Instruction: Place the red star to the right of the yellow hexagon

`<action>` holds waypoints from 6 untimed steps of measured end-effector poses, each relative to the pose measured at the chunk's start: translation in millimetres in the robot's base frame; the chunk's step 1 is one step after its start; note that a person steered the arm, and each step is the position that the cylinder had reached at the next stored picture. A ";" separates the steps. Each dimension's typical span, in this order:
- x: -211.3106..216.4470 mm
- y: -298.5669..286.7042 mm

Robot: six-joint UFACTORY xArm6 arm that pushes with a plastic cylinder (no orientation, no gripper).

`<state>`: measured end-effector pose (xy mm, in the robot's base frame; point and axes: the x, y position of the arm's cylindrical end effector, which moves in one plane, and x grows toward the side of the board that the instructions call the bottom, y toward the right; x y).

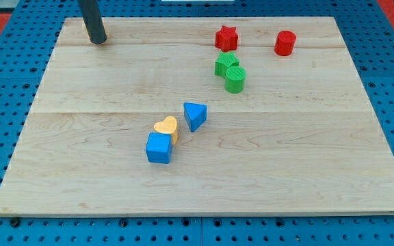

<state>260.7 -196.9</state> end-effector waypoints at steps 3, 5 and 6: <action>11.5 83.8; 46.4 223.8; 46.8 287.1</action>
<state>307.5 90.3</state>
